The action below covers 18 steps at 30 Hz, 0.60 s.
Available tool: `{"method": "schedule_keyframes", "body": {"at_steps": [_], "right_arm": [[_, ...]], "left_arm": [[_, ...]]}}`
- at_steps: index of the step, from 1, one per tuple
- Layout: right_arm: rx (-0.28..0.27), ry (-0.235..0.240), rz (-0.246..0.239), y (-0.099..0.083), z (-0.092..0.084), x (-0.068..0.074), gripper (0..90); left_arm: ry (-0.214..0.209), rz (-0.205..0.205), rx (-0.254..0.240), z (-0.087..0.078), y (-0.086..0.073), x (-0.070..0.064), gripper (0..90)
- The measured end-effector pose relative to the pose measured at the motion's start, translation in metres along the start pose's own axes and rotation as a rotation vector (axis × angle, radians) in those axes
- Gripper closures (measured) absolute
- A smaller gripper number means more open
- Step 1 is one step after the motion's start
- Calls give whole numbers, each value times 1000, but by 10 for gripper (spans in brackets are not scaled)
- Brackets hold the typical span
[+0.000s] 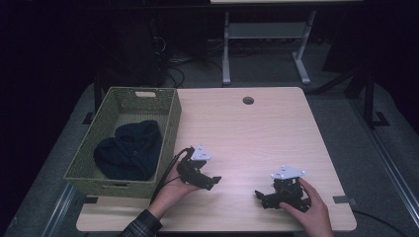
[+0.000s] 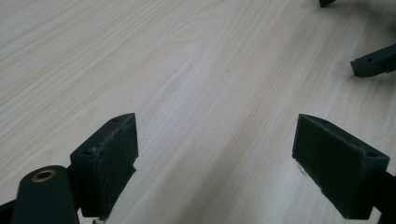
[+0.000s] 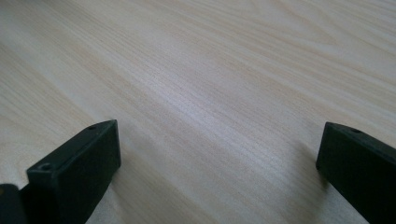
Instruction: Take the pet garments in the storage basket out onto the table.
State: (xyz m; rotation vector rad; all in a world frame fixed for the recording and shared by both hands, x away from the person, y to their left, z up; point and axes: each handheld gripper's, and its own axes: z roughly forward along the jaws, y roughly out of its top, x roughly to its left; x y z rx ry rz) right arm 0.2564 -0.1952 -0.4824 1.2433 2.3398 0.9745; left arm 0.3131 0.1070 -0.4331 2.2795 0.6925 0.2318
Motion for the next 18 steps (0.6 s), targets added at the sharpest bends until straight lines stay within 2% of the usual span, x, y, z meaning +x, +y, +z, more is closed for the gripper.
{"method": "schedule_keyframes", "body": {"at_steps": [18], "right_arm": [[-1,0,1,0,0,0,0]], "left_arm": [[-16,6,-4,-10,12,2,140]]}}
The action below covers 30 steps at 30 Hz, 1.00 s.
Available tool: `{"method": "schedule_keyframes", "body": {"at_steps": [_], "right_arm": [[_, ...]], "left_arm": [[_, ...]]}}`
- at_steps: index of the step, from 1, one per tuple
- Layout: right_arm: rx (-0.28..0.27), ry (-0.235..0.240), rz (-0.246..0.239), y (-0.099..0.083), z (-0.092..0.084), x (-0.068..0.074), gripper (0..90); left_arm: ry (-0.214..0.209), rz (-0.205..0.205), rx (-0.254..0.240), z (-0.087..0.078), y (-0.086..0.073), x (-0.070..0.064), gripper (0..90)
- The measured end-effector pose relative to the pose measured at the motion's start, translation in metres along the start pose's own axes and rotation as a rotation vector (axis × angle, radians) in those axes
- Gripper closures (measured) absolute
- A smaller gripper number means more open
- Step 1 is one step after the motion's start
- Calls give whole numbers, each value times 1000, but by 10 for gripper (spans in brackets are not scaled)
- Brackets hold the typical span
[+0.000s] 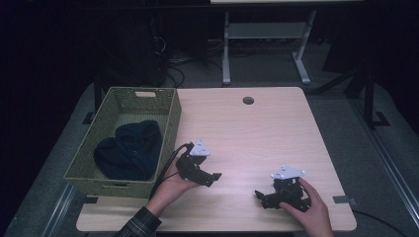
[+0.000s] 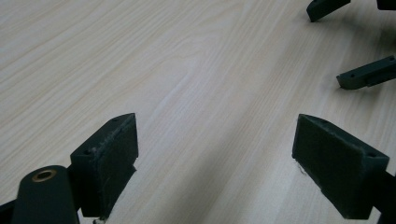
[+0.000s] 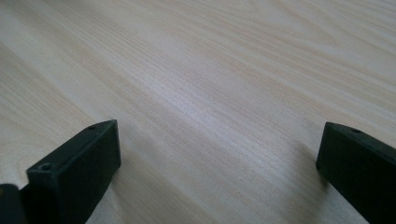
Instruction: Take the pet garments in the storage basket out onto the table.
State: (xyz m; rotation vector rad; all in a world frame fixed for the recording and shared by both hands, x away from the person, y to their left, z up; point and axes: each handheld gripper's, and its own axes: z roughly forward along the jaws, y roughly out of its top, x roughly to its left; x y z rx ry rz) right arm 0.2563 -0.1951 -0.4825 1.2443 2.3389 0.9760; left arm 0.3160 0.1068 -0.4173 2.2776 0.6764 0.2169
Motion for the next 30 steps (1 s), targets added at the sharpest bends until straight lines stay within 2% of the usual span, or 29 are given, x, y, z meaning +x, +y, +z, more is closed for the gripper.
{"method": "schedule_keyframes", "body": {"at_steps": [7,21,30], "right_arm": [[1,0,0,0,0,0,0],[1,0,-1,0,0,0,0],[1,-1,-1,0,0,0,0]], "left_arm": [[-8,2,10,-7,6,2,141],[-2,-14,-18,-21,18,12,141],[9,-9,-36,-32,27,17,141]]}}
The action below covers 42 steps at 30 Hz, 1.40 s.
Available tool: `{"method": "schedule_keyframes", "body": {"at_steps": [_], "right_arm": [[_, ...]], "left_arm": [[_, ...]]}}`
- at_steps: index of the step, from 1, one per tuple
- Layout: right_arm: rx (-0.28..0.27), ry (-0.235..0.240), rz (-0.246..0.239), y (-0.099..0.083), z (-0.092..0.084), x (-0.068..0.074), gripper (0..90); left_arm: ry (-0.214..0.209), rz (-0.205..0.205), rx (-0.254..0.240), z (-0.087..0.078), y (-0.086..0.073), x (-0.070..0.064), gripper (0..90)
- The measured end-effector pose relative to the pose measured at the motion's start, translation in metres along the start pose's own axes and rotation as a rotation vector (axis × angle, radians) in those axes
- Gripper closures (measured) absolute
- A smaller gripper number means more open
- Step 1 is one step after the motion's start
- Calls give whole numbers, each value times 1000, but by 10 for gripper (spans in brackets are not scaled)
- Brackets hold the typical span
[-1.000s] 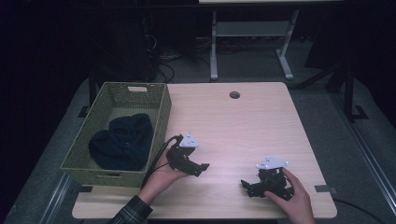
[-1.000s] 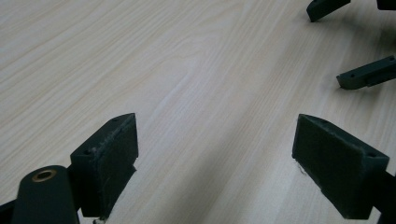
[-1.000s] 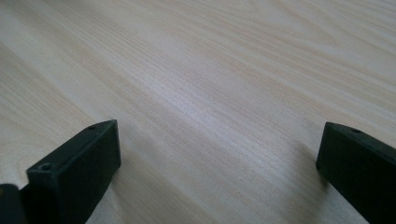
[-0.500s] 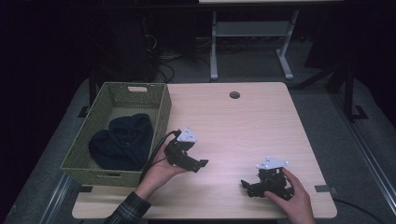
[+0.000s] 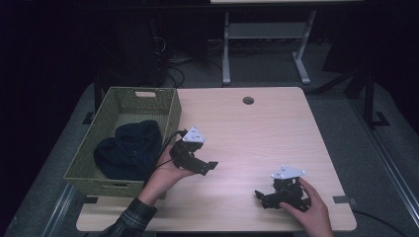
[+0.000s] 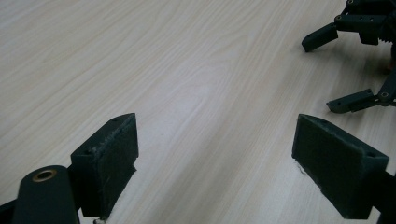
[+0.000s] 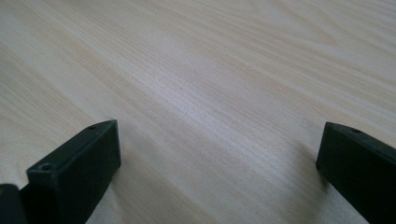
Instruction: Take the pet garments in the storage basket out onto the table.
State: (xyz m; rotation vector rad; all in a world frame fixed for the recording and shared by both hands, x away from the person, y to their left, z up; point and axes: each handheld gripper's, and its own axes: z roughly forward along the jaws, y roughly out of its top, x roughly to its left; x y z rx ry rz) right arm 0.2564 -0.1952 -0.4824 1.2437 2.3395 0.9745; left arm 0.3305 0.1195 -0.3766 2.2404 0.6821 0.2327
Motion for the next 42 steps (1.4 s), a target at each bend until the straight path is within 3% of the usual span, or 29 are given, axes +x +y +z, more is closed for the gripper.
{"method": "schedule_keyframes", "body": {"at_steps": [18,42], "right_arm": [[-1,1,2,0,0,0,0],[-2,1,1,0,0,0,0]], "left_arm": [[31,-22,-24,-23,12,23,143],[102,-56,-46,-64,-1,51,143]]}}
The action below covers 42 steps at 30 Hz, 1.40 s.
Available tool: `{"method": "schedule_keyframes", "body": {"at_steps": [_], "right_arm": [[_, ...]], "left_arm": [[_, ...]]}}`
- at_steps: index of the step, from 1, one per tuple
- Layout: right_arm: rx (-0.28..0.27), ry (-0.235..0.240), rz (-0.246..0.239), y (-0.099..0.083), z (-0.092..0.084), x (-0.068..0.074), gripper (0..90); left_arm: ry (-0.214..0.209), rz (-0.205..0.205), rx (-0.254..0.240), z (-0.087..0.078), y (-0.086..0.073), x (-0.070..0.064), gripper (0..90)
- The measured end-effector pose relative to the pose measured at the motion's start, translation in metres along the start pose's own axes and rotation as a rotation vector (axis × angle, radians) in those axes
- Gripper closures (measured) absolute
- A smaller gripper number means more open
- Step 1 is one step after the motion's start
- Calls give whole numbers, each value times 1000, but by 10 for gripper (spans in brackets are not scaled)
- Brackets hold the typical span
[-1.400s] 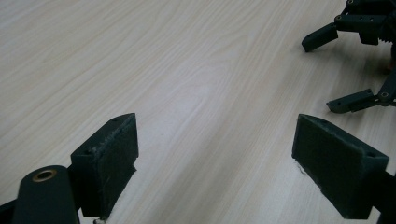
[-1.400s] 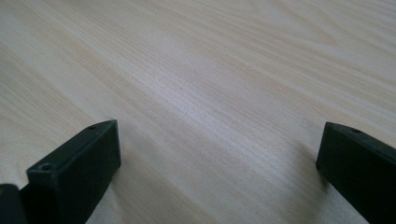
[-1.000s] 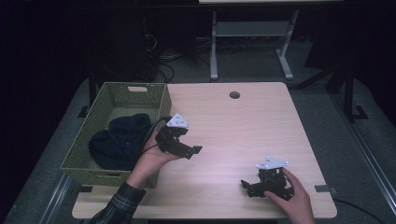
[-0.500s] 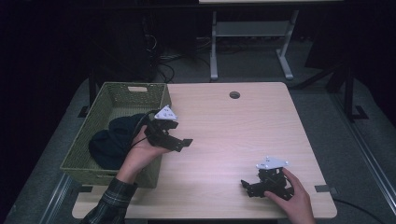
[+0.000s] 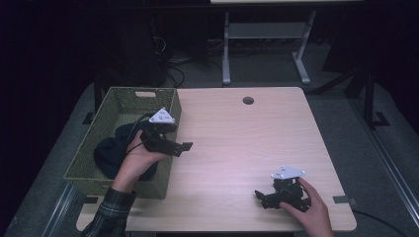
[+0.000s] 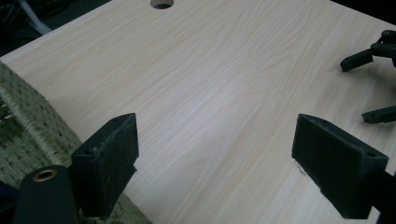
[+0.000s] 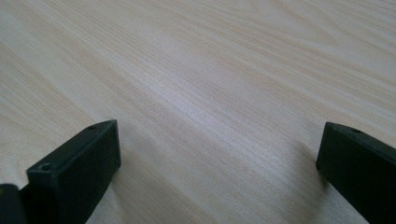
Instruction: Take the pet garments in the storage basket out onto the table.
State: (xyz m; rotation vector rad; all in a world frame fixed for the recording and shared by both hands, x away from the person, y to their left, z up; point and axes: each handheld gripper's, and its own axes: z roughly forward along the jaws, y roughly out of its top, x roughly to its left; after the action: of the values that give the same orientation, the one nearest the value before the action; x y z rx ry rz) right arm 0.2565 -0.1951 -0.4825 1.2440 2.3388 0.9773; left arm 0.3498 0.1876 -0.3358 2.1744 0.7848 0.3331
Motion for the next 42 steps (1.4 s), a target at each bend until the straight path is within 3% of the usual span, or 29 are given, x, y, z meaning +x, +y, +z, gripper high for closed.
{"method": "schedule_keyframes", "body": {"at_steps": [14,28,42], "right_arm": [[0,2,-1,0,0,0,0],[0,3,-2,0,0,0,0],[-1,1,-4,0,0,0,0]], "left_arm": [[35,-31,-7,-18,-8,19,143],[101,-76,-14,-38,-21,45,143],[161,-116,3,-46,-38,66,143]]}}
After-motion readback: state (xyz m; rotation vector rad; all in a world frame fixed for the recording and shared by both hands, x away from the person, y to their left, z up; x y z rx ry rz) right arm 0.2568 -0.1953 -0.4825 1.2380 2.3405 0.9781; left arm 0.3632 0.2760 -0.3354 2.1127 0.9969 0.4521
